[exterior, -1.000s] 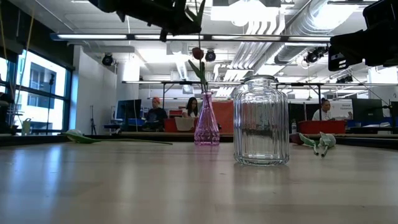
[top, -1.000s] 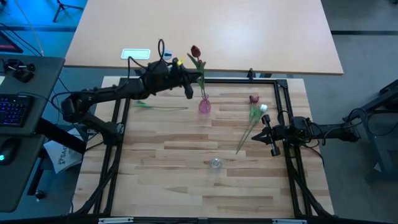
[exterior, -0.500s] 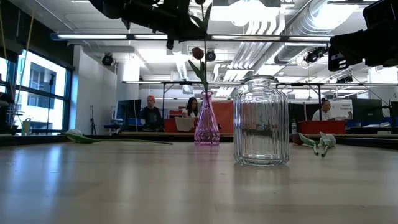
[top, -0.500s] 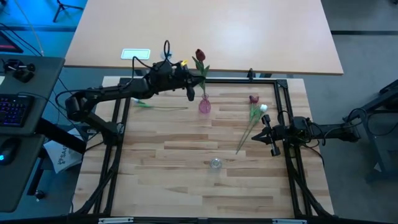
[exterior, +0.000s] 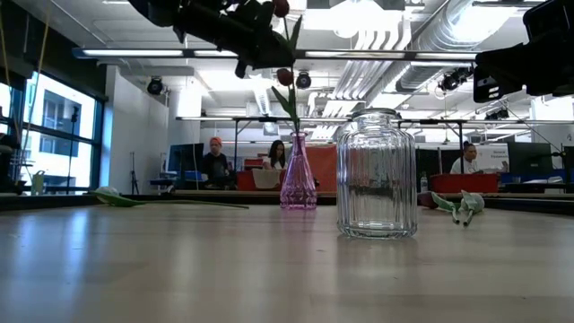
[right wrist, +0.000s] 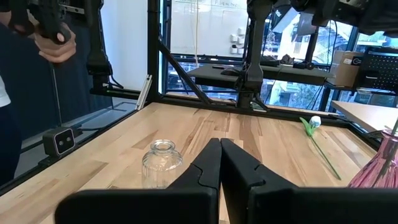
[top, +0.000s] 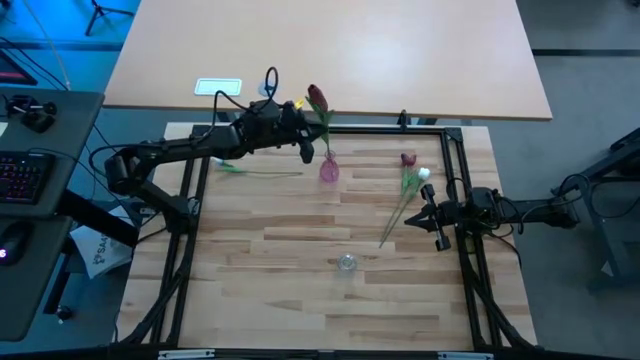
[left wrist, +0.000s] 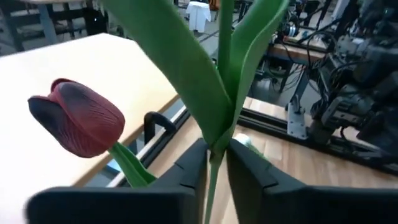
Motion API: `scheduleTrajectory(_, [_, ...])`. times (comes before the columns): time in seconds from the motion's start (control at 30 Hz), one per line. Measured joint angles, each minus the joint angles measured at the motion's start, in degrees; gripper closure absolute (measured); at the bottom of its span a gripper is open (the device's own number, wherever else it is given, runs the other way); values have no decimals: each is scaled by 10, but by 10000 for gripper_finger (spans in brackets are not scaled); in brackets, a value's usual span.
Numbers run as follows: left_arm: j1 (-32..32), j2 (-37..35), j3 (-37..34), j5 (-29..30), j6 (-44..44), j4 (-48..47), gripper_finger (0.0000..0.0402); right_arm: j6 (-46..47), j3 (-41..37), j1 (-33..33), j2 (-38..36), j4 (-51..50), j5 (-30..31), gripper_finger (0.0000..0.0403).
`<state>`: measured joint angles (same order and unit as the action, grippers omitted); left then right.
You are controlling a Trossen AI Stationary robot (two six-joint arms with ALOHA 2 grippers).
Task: Sort flowers into vase by color
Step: Put the bottom red flower into the pink vase, then put the red flower into the pink vase
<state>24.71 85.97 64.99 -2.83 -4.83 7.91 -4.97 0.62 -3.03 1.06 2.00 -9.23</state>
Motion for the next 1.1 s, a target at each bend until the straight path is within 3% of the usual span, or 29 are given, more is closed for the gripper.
scheduleTrajectory(0.3, [-1,0,0,0,-54,-88,232,0,0,0,0,0,0,402])
scheduleTrajectory(0.47, [-2,-12,0,-18,-56,-145,190,0,0,0,0,0,0,402])
scheduleTrajectory(0.77, [9,-85,0,18,-50,-306,180,0,0,0,0,0,-2,402])
scheduleTrajectory(0.97, [-2,-122,-2,23,-71,-462,180,0,0,0,0,0,-2,402])
scheduleTrajectory(1.1, [-23,-153,-63,20,-84,-471,180,0,0,0,0,0,-2,402])
